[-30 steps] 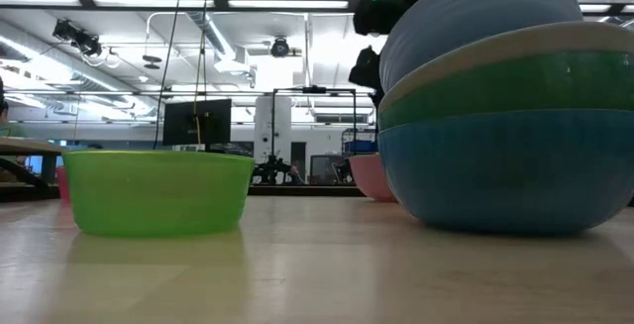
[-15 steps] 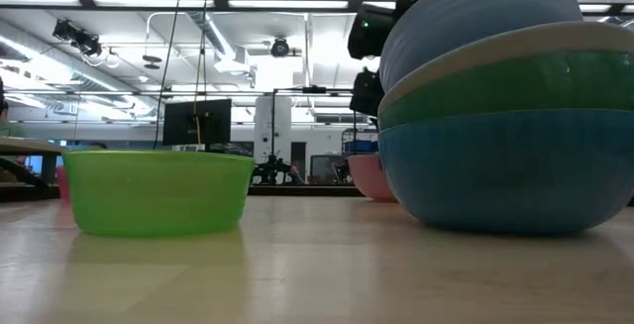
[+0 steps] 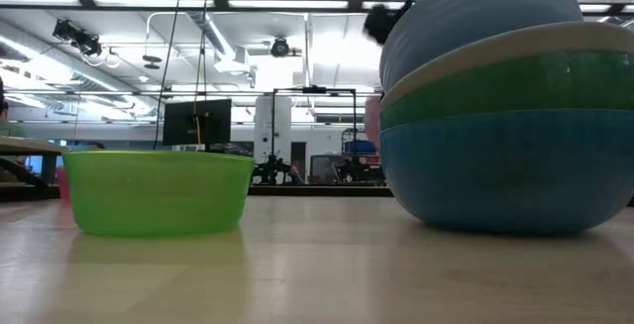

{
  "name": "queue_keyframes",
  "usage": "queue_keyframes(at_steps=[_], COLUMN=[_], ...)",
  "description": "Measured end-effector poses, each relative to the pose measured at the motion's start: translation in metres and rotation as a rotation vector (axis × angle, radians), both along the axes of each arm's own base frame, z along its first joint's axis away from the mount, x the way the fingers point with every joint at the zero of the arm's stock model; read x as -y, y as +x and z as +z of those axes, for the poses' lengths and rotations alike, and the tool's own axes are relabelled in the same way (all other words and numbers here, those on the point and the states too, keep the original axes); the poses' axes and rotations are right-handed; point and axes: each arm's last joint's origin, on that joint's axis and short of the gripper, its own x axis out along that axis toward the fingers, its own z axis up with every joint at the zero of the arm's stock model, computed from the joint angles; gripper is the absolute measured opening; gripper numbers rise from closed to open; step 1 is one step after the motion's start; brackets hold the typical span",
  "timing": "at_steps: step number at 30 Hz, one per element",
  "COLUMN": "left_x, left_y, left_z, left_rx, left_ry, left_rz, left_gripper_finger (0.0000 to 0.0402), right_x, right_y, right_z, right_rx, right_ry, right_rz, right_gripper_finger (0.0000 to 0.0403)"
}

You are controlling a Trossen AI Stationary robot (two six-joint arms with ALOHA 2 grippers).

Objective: Nest bowls inside each other
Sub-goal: Stack the pink bowl on top of the blue bowl

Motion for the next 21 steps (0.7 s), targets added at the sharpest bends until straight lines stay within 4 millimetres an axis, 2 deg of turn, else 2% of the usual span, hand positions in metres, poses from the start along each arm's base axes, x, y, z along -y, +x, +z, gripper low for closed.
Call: queue_keyframes(at_steps=[5, 10, 15, 21], left_x=[0.0, 0.0, 0.0, 0.0], left_y=[0.0, 0.0, 0.001, 0.001], left_z=[0.0, 0.0, 0.0, 0.0], left_rx=[0.0, -0.005, -0.009, -0.001], left_ry=[0.001, 0.008, 0.016, 0.004], left_rz=[-0.001, -0.007, -0.008, 0.004], left_gripper_finger=[0.0157, 0.0157, 0.0157, 0.0157], right_x=[-0.057, -0.104, -0.13, -0.146], right_y=[-0.033, -0.055, -0.056, -0.042], right_z=[0.041, 0.055, 0.047, 0.024], right_rx=[0.124, 0.177, 0.124, 0.005], right_ry=[0.108, 0.233, 0.313, 0.388], right_rz=[0.146, 0.214, 0.262, 0.331], right_gripper_finger=[0.0001, 0.0001, 0.0001, 0.0])
